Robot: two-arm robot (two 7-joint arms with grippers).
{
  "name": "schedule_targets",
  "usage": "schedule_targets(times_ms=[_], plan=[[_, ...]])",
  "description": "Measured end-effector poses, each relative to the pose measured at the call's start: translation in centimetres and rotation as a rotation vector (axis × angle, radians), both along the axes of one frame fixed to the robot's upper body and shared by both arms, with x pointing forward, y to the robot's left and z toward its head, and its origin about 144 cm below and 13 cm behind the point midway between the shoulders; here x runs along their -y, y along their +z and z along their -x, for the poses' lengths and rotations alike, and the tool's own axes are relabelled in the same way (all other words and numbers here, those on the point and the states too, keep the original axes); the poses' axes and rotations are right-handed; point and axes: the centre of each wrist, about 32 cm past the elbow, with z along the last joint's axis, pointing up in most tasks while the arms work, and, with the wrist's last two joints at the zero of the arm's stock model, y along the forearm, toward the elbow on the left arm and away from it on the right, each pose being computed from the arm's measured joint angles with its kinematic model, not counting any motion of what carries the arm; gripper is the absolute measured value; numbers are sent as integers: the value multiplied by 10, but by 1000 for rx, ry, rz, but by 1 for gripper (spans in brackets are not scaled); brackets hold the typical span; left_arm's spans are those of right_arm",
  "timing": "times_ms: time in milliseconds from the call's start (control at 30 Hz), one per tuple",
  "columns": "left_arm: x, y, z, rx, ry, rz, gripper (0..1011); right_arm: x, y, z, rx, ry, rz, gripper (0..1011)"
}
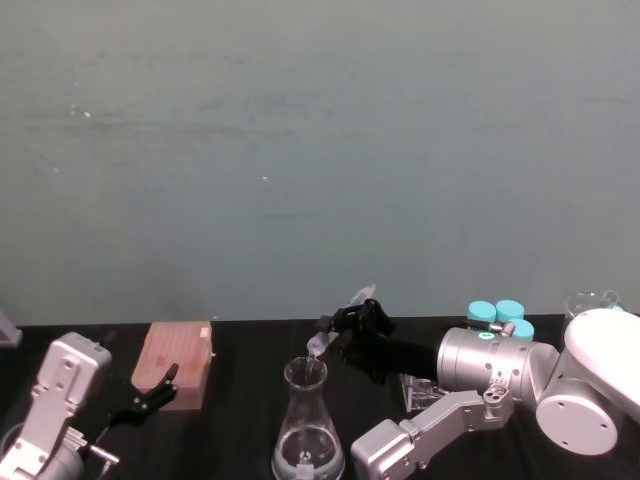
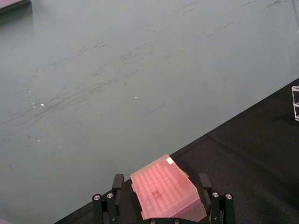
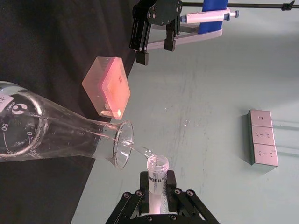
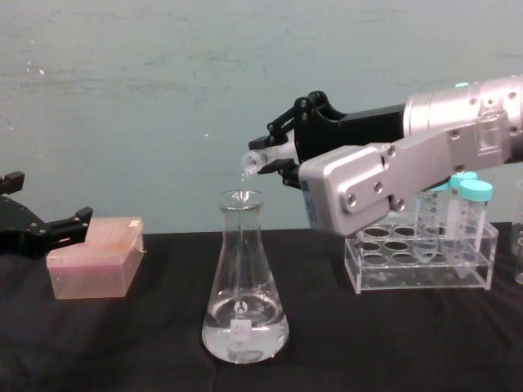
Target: Pour the liquid from the test tube into the beaker using one hand.
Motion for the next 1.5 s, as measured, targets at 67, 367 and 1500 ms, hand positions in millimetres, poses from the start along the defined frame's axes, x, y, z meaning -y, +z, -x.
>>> schedule_targets(times_ms=[67, 367, 1500], plan=[[0, 0, 0, 0, 0, 0, 1000, 0, 1, 0, 2, 0, 2, 199], [0, 0, 0, 0, 0, 0, 1000, 0, 2, -3, 7, -2, 8, 199], [0, 0, 0, 0, 0, 0, 1000, 5, 7, -5, -9, -12, -44, 198]])
